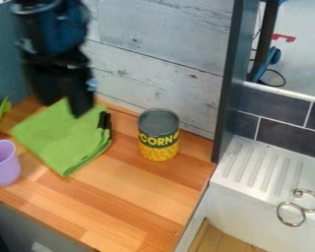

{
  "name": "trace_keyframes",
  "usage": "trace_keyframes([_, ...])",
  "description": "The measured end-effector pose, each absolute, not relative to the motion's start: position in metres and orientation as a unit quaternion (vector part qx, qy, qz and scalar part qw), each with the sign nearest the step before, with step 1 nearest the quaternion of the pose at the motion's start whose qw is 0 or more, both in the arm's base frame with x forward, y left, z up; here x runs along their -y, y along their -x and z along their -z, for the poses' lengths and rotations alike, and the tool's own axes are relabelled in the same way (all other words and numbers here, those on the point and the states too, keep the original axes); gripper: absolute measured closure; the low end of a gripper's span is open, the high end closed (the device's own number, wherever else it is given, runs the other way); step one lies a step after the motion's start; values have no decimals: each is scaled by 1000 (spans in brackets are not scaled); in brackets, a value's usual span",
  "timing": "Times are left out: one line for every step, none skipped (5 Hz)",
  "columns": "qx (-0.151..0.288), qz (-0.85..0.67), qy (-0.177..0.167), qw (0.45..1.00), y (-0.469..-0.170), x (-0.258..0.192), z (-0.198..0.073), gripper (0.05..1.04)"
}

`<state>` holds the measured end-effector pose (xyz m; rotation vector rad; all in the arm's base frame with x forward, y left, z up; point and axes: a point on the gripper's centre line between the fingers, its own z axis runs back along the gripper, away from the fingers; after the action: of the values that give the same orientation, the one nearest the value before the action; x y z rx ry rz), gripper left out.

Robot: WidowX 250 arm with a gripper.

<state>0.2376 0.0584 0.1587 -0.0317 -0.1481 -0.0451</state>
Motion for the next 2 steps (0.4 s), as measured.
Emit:
trace_keyframes([108,24,1,994,-278,-51,-158,83])
trace_keyframes([118,14,-2,993,-320,-45,-153,83])
